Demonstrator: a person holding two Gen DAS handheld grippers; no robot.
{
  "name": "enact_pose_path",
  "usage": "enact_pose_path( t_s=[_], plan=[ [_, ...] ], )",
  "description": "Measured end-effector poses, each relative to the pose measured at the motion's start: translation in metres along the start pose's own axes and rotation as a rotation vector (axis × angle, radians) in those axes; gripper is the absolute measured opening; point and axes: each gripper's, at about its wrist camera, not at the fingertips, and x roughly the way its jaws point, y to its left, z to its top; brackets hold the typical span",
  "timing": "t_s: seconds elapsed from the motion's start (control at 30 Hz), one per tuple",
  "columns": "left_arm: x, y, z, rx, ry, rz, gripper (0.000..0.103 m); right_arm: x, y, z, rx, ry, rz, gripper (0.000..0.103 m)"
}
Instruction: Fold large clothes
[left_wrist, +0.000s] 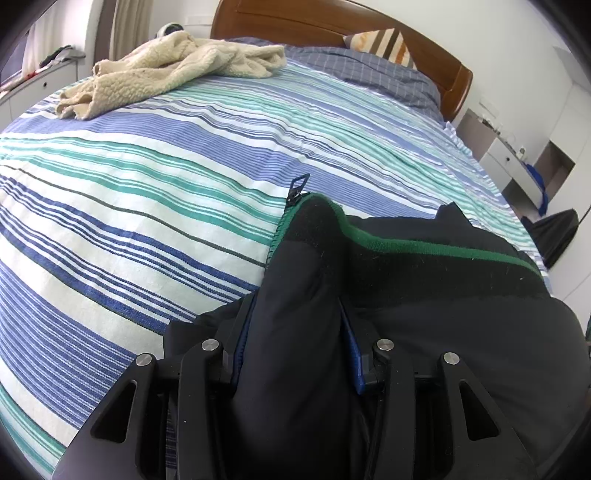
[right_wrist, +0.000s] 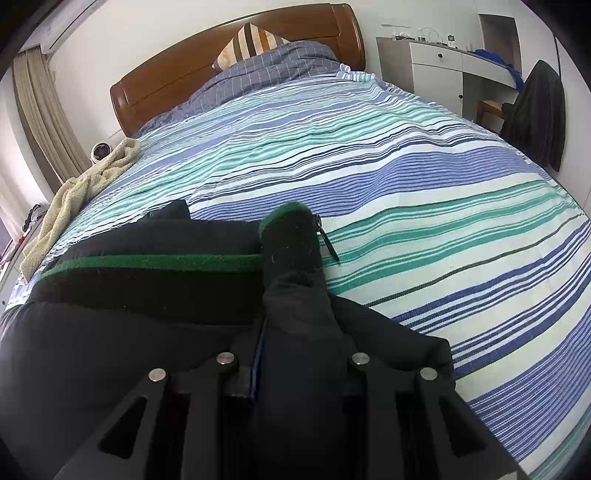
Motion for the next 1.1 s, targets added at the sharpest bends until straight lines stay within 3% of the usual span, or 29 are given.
enact_pose_path(
  t_s=[0.37,0.5,0.6,0.7,0.73,0.9,1.0,1.1],
  plan=[
    [-0.002,0.0,-0.002,0.001,-0.006,0.015,0.046,0.0,-0.007,0.002,0.021,0.0,0.025,0.026],
    [-0.01,0.0,-0.002,0.001,-0.002,0.082,0.065,-0.003,-0.01,0.002,0.045,0.0,0.058,0.027],
    [-0.022,-0.007,0.004,0.062,0.059,0.145,0.07,-0.003,-0.019,0.009,0.074,0.052,0.113,0.029],
    [-0.058,-0.019,0.001,0.15,0.039,0.2,0.076,-0.014,-0.026,0.019,0.059,0.116,0.102,0.045],
    [-0.073,-0.025,-0.001,0.178,0.024,0.183,0.077,-0.025,-0.028,0.022,0.052,0.105,0.086,0.05],
    [-0.133,-0.069,-0.004,0.285,-0.066,0.059,0.089,-0.085,-0.034,0.029,0.008,-0.009,0.092,0.05],
    [-0.136,-0.107,0.003,0.299,-0.051,-0.055,0.092,-0.113,-0.025,0.032,-0.009,-0.039,0.165,0.05],
    [-0.113,-0.143,0.003,0.278,0.011,-0.15,0.093,-0.126,-0.002,0.029,-0.056,-0.058,0.223,0.051]
  ],
)
